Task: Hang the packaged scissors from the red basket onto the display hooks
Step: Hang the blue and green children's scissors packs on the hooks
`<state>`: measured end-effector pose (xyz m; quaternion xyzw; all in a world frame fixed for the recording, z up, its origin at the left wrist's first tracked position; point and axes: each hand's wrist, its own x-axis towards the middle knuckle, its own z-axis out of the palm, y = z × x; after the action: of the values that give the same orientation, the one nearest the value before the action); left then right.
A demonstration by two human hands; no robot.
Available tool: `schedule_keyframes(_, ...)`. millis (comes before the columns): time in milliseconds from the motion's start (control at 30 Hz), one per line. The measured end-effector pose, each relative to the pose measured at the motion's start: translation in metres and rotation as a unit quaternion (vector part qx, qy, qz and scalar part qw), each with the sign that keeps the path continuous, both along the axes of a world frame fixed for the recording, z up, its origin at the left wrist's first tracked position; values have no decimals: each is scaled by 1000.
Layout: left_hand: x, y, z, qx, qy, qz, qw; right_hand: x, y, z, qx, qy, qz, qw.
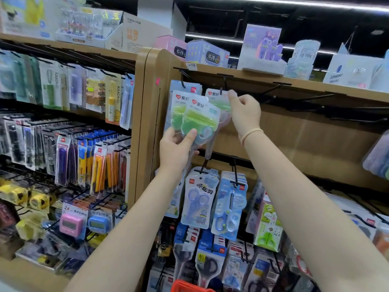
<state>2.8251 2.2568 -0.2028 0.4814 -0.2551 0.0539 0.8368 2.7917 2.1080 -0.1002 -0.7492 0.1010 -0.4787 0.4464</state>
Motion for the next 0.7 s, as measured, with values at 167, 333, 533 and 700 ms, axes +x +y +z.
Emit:
schedule_keyframes(167,-2,-12,0,4,8,5,1000,-10,12,-4,-56,154,150,975)
schedule_keyframes(333,8,-15,-7,57,24,43,997,0,-1,1,-21,103,137,985)
schedule_keyframes(533,10,-9,-11,64,44,63,995,10,-1,17,68,0,103,992)
schedule_keyframes(700,12,-2,-11,55,24,70,996,21,1,21,92,-4,94,991)
